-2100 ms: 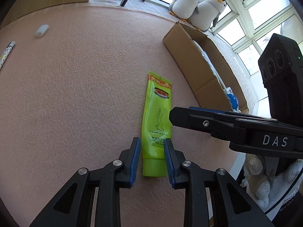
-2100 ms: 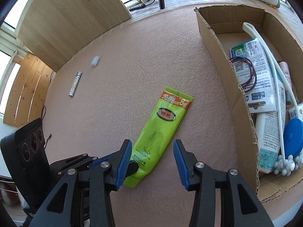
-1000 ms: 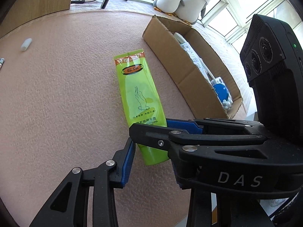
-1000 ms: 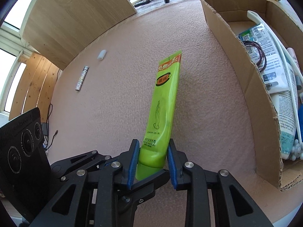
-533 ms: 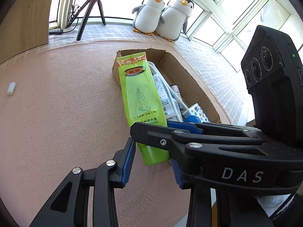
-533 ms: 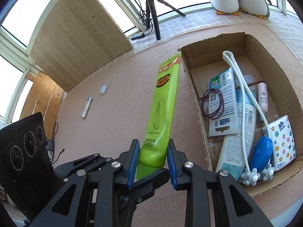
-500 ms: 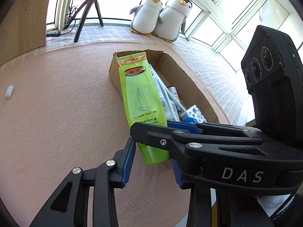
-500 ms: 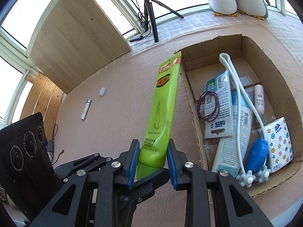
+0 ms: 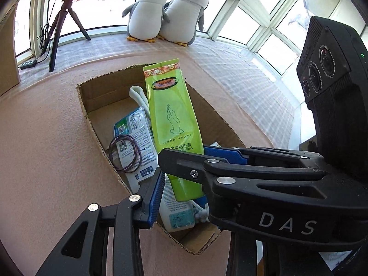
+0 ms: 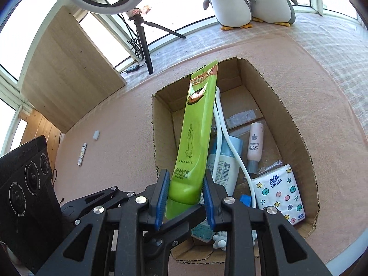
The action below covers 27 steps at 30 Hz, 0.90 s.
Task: Organize objects
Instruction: 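Carry the green tube into the box with the right gripper and release it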
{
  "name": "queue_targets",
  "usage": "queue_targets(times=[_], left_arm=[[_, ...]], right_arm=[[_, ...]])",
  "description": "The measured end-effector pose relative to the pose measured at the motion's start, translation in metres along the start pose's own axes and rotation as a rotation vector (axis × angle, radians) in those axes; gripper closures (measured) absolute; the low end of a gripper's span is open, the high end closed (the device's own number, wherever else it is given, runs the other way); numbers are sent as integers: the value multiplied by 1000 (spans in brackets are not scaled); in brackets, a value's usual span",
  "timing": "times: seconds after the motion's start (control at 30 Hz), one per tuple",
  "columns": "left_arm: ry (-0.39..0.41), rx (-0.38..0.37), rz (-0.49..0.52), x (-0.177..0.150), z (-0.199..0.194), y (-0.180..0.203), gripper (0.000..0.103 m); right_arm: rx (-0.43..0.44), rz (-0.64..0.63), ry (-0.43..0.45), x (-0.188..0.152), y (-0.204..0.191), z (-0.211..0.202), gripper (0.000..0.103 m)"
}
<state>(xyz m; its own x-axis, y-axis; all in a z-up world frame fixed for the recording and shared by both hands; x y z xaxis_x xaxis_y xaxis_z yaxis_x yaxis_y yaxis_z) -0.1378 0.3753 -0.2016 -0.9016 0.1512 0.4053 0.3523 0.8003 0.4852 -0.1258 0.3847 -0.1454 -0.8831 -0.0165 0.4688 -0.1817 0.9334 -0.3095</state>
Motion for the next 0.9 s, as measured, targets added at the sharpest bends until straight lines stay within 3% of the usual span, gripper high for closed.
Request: queue_targets(times=[0.2,0.27,0.3,0.4,0.73,0.9], left_arm=[[-6,17,20,3,10,6,64],[-14,32,23,3,12,4,58],[-22,32,21,3,14,3,53],[-20,42,16,1,13,-4,52],[21,52,-41,0,-18,-34,52],[50,132,-48,-4,-41,-66,52]], right_arm=[[-10,3,4,2,11,-1,77],[-22,-5,17,4,13,-4,77],[-34,-10,18,5,14,-5,75],[-64,-10,23,6,18,-8,63],[-63,10,33,5,6,-11,62],[-66,-24,25,5,-15,-8,59]])
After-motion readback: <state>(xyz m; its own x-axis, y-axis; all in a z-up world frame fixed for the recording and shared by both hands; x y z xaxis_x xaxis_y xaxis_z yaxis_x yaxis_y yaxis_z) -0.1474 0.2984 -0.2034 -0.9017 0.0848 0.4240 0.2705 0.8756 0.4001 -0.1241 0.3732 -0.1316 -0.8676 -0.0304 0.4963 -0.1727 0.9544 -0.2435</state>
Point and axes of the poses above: each gripper's, at about its wrist camera, not at the fingertips, and z roughly the way its jaws point, y to its right, x to its top, the point moved 8 cm from there along z, roughly the way its jaws point, and after that the axes turned 13 degrees about -z, right-handed, at the moved point
